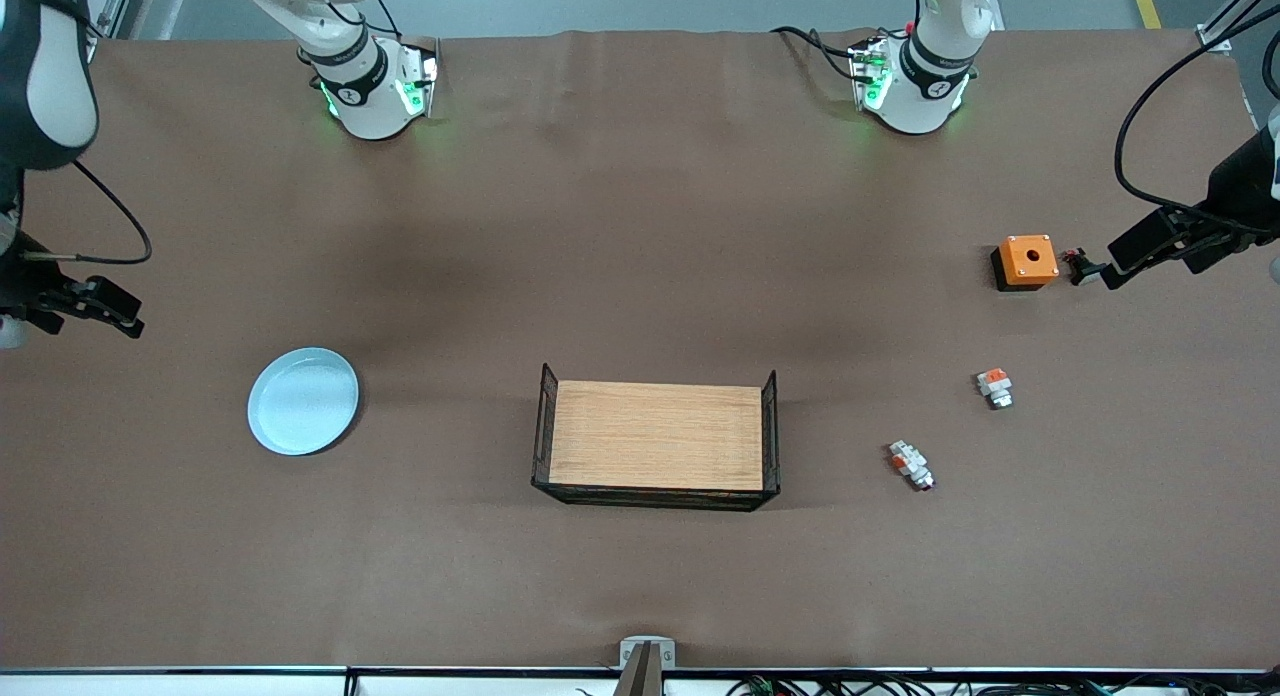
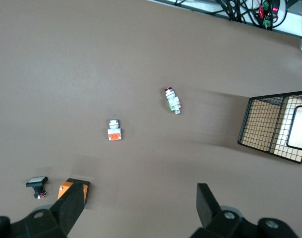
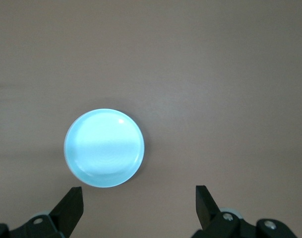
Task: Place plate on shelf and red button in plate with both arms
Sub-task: 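Reach the right gripper to the plate while the left gripper reaches the buttons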
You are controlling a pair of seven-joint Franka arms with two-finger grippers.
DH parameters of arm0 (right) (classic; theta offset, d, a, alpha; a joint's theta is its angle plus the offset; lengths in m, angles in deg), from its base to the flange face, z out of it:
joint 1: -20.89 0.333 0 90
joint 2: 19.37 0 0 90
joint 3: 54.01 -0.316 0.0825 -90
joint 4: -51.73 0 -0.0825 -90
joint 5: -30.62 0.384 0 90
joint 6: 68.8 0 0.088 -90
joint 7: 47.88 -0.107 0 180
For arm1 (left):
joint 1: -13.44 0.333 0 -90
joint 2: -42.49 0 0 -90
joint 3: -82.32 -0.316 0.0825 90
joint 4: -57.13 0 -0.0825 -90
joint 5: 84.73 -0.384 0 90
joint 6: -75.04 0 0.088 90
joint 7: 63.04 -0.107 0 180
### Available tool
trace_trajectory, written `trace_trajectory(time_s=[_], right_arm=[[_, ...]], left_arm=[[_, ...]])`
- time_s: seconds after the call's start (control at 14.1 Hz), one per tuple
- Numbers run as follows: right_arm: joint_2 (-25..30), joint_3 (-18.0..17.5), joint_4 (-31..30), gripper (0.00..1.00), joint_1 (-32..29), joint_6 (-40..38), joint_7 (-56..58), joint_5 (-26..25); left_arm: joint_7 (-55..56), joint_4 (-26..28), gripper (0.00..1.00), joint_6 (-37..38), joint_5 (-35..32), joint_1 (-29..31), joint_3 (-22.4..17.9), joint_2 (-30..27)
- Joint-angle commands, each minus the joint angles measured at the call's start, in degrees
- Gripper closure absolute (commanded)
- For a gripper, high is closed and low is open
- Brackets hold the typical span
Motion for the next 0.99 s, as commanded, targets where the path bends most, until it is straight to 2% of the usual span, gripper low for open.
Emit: trace_trajectory(time_s=[0.0,0.14,0.42,0.92], right_arm=[[-1.7,-0.7,-7.7,0.00,-2.7,9.4,0.8,-0.2],[-6.3,-0.7,-9.4,0.00,-3.4,13.3,0.8,-0.2],[-14.8,-0.7,-8.6,0.00,-3.7,19.0,0.6,-0.2],[-29.0,-1.1,1.0,0.00,-3.2,20.3,0.0,-0.2]], left_arm=[[0.9,-0.8,0.00,0.0,0.4,0.2,0.2,2.5],[3.0,-0.8,0.00,-1.2,1.4,0.6,0.2,4.9],[7.0,-0.7,0.00,-5.0,2.0,0.8,-0.3,11.1],[11.1,-0.9,0.00,-21.3,2.4,0.6,-0.3,27.8]])
